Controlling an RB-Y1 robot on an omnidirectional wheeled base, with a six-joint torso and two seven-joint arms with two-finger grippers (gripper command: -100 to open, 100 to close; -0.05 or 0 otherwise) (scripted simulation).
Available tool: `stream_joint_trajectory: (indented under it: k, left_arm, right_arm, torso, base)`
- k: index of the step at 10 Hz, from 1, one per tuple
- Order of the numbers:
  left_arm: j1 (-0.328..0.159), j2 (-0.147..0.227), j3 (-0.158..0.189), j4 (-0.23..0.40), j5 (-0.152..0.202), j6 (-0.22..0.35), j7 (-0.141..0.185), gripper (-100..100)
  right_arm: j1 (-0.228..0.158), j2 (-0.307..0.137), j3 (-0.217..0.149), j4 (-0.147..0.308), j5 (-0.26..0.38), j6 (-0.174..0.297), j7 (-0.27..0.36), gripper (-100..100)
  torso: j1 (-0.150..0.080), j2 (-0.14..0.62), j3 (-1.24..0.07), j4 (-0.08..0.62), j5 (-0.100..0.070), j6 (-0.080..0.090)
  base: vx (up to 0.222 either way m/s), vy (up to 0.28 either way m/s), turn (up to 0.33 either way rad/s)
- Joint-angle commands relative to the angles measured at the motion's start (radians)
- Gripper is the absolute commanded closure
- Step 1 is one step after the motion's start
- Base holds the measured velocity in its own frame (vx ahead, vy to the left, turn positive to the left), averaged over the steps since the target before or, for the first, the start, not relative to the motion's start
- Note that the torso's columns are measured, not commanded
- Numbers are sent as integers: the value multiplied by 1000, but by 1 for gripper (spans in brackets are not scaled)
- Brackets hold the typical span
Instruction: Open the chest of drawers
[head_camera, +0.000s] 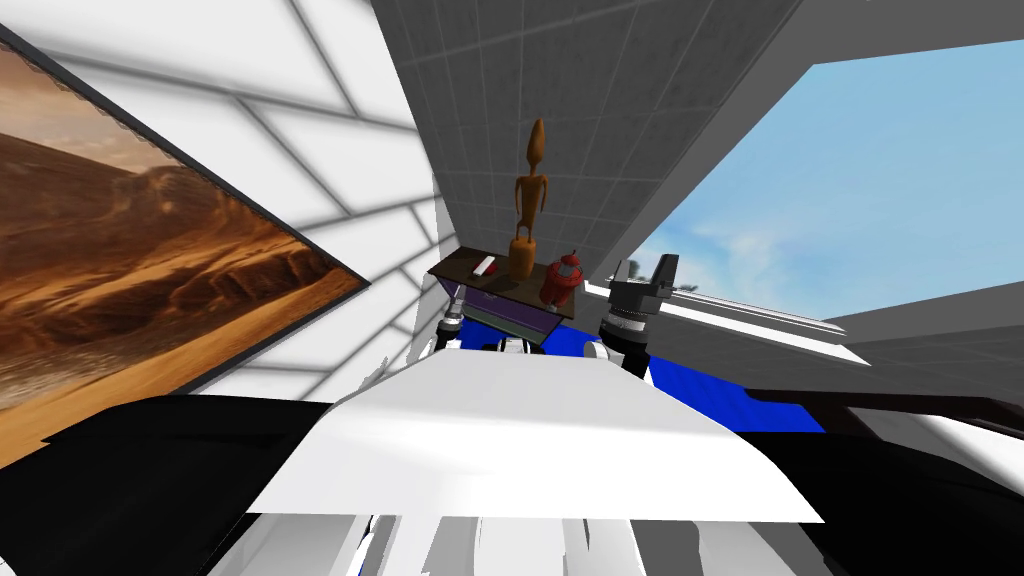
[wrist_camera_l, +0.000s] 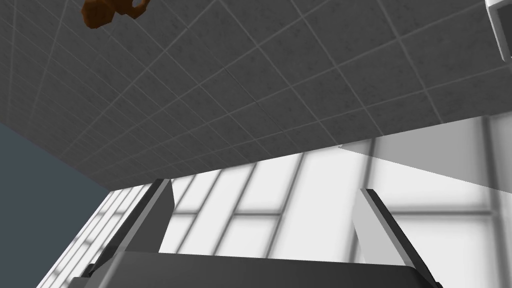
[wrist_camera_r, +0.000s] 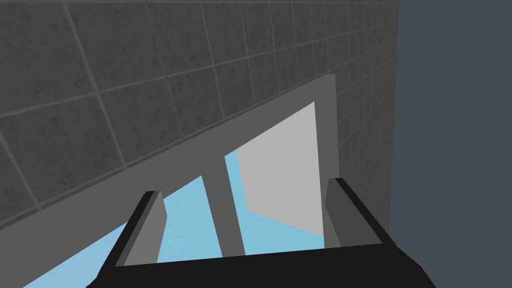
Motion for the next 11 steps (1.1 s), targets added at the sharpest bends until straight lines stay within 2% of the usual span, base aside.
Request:
stream_joint_trajectory:
  k: [1,11]
  left_arm:
    - [-23,-3,1,79,-7,-33,-14,-100]
    - [-103,-20,7,379,-29,-132,-54,-100]
  right_arm:
    - [0,0,0,0,0,0,0,0]
    - [0,0,0,0,0,0,0,0]
  torso:
    - [0,0,0,0,0,0]
    - [0,0,0,0,0,0]
  base:
    - [23,13,-61]
    - [21,15,-41]
